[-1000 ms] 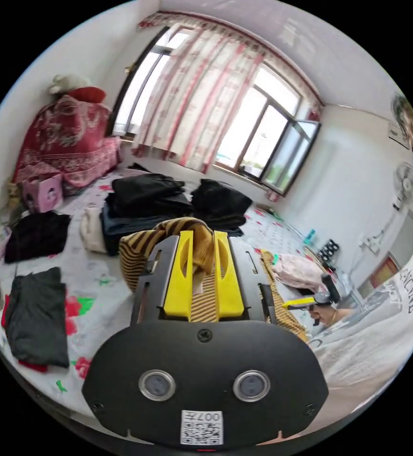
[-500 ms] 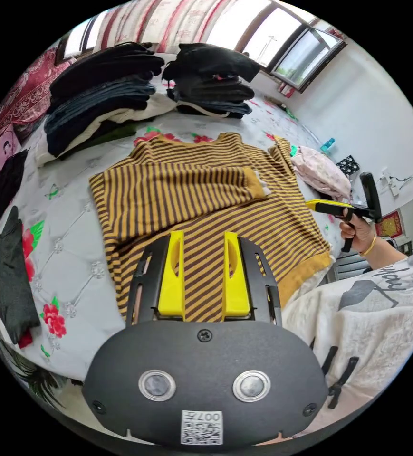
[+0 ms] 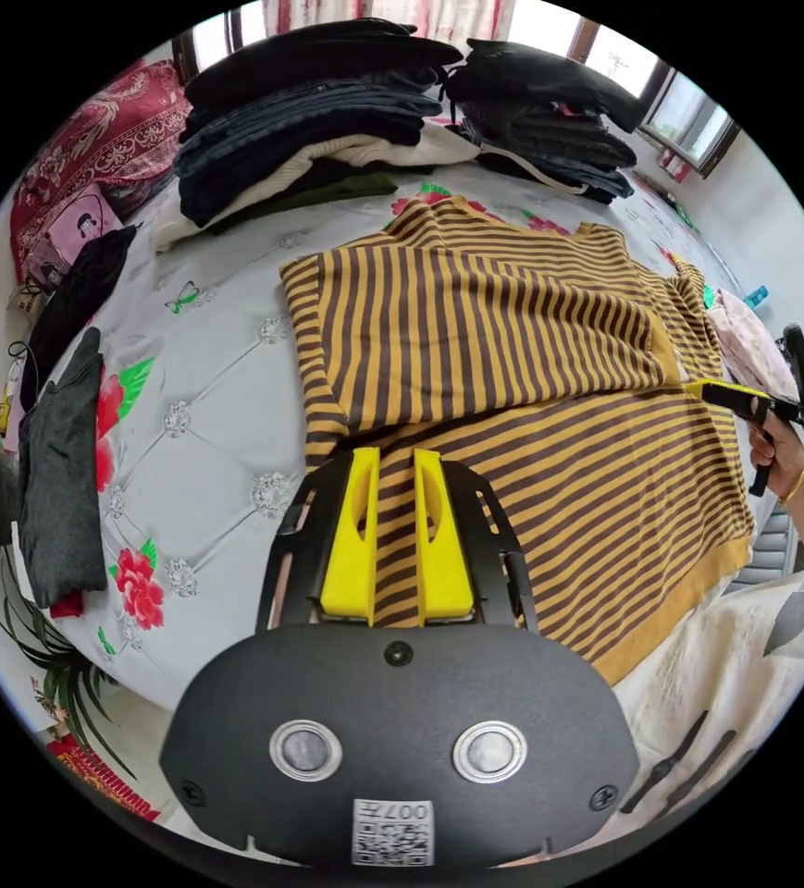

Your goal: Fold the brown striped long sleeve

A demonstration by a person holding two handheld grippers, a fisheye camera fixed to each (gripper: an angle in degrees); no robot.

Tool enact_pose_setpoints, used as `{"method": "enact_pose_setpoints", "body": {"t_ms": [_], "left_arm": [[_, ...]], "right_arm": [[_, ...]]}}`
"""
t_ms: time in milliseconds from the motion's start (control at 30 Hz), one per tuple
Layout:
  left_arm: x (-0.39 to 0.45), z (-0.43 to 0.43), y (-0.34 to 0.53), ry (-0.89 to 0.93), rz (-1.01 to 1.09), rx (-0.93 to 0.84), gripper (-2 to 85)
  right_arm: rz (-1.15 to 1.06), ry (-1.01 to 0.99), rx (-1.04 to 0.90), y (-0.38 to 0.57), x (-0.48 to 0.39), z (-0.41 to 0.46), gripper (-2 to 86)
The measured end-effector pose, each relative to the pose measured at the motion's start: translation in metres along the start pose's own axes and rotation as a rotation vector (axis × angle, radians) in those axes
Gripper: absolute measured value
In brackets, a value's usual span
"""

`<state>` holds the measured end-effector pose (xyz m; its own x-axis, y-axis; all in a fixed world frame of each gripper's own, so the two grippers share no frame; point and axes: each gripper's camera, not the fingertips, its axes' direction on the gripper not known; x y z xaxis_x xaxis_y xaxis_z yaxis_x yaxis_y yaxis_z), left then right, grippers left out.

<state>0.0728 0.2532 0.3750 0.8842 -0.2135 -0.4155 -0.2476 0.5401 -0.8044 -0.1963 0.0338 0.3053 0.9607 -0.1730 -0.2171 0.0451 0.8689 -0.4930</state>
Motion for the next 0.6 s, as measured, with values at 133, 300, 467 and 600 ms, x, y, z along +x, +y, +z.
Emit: {"method": "enact_pose_setpoints", "body": {"t_ms": [133,300,467,600], "left_arm": [[-0.013,0.001,0.001,0.042,-0.048,-0.003,5.8],[-0.044,-0.014,0.013,0.147,-0.284,0.039,3.5],[-0.055,-0.040,0.028,0.180,-0.391,0.082,0.1],[-0.042,-0.039,0.032,0.128,-0.415,0.003,-0.7]], "right_arm": [[0.080,0.018,0.190,-0.006,0.051,-0.059,0.9],[0.227,0.199,0.274,-0.047,0.144,-0.116,2.2],[0.211,0.323,0.219,-0.124,0.195,-0.127,3.6],[0.202,0.348,0.186,-0.176,0.214,-0.107,4.7]]}}
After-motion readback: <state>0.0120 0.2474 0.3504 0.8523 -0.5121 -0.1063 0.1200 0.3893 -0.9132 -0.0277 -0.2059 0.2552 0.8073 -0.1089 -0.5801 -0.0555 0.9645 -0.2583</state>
